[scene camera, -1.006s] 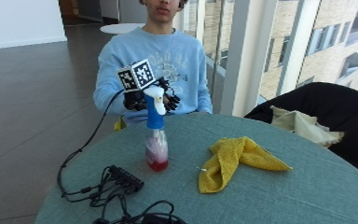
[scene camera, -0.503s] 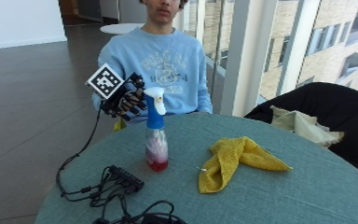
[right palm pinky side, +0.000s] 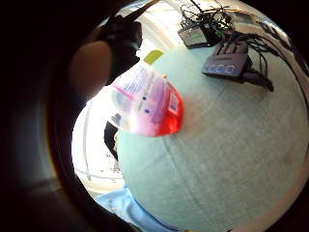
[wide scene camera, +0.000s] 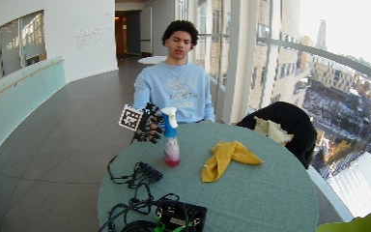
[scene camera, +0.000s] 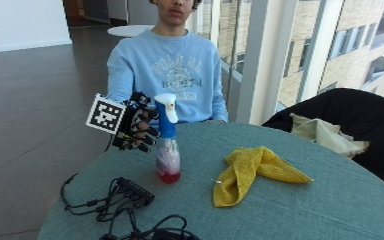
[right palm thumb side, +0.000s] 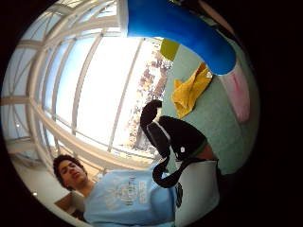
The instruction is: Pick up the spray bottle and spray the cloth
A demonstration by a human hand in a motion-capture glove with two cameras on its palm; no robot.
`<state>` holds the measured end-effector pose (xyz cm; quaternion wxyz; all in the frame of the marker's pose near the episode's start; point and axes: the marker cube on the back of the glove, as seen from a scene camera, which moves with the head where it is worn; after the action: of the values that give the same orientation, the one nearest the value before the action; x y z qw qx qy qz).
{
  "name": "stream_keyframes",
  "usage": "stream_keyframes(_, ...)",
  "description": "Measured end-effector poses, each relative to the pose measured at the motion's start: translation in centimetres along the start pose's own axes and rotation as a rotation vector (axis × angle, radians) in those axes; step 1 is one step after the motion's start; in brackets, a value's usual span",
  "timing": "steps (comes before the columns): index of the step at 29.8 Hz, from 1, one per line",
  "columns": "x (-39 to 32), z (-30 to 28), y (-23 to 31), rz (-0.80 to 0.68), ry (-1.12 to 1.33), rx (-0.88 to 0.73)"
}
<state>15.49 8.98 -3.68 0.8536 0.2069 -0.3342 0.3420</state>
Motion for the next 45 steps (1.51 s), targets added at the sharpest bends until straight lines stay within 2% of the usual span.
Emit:
stream_keyframes(11, 1.5, 2.7, -3.6, 0.14, -0.146, -0.051)
stream_keyframes(34, 1.9, 3.6, -4.5, 0.097, -0.1, 0.152)
stream_keyframes(40, 0.7, 3.2, -5.0, 0.065, -0.026, 0.099)
stream_keyframes(45, -1.6, 2.7, -6.1, 0.08, 0.032, -0.011)
